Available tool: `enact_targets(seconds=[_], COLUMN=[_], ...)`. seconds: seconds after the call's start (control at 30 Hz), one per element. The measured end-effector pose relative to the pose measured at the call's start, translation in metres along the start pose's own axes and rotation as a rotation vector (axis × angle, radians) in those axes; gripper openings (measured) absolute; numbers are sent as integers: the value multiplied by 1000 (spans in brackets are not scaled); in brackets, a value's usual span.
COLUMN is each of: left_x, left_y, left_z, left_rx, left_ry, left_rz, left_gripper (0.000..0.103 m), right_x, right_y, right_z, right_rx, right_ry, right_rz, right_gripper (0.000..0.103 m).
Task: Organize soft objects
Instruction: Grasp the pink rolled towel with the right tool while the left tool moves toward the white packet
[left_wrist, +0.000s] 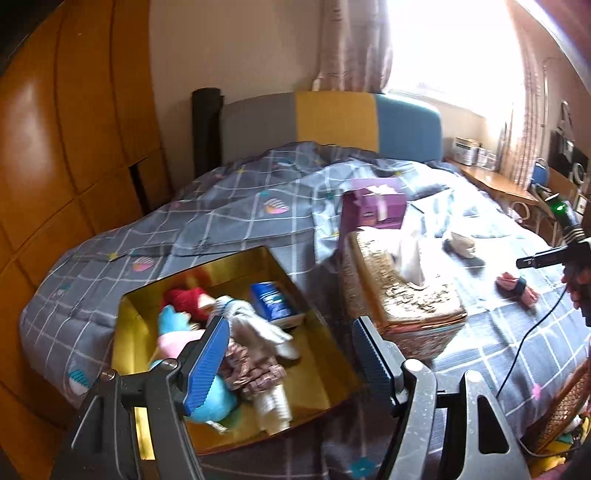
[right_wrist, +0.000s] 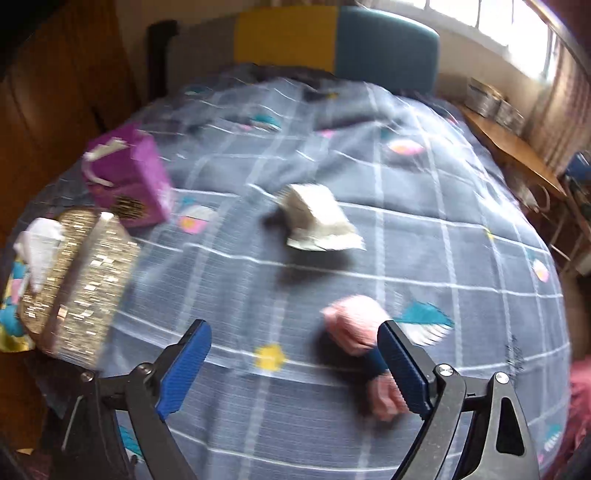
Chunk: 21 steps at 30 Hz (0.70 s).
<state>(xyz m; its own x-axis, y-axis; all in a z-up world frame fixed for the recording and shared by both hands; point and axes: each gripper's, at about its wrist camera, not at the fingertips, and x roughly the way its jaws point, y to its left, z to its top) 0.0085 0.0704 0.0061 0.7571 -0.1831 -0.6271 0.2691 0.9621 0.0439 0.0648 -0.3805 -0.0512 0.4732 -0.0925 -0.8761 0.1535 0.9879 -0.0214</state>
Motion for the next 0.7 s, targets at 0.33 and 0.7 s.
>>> enact_targets(seconds=[0.33,0.7], left_x=[4,17], left_y=[-46,-126], left_z=[28,76], left_rx=[97,194], left_ry=[-17,-19], left_rz=[-106,-261], left_gripper=[70,70], right_x=[49,57], right_y=[-39,-46], right_z=[-8,-17], right_rx=[-27,33], right_ry=[145,111], right_rz=[-63,-97], right_gripper=[93,38])
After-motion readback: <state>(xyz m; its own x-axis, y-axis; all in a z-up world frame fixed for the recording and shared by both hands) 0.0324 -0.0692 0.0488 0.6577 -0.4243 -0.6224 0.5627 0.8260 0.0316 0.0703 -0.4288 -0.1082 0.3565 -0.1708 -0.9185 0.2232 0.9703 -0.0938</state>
